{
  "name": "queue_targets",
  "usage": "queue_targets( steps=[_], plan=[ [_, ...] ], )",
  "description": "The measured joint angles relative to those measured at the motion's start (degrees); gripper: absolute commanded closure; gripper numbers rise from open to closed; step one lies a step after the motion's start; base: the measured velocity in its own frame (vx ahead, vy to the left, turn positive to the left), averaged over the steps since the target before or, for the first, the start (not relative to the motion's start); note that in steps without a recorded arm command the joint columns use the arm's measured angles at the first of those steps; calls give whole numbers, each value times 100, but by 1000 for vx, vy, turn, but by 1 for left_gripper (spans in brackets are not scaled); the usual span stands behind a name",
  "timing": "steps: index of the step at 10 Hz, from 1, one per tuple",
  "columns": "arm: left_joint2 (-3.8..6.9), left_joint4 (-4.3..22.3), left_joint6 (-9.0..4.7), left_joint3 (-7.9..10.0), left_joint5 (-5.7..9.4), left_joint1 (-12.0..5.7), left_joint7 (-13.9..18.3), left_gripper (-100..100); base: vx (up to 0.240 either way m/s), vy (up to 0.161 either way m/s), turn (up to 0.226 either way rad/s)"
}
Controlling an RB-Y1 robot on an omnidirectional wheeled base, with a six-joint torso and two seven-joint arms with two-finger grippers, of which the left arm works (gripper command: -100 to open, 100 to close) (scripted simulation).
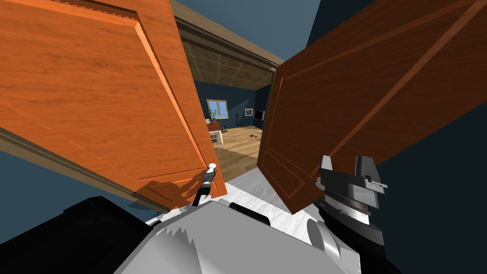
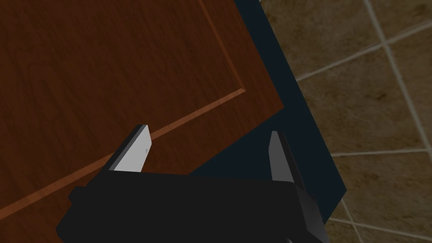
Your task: Pull the door open
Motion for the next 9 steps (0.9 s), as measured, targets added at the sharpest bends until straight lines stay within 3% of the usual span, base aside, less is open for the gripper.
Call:
queue_targets(
  steps=[5, 9],
  plan=[
    [-2, 5, -3, -3, -2, 0, 3, 100, -24, 0, -10],
    [128, -139, -18, -256, -129, 56, 175, 100, -245, -3, -67]
  ],
)
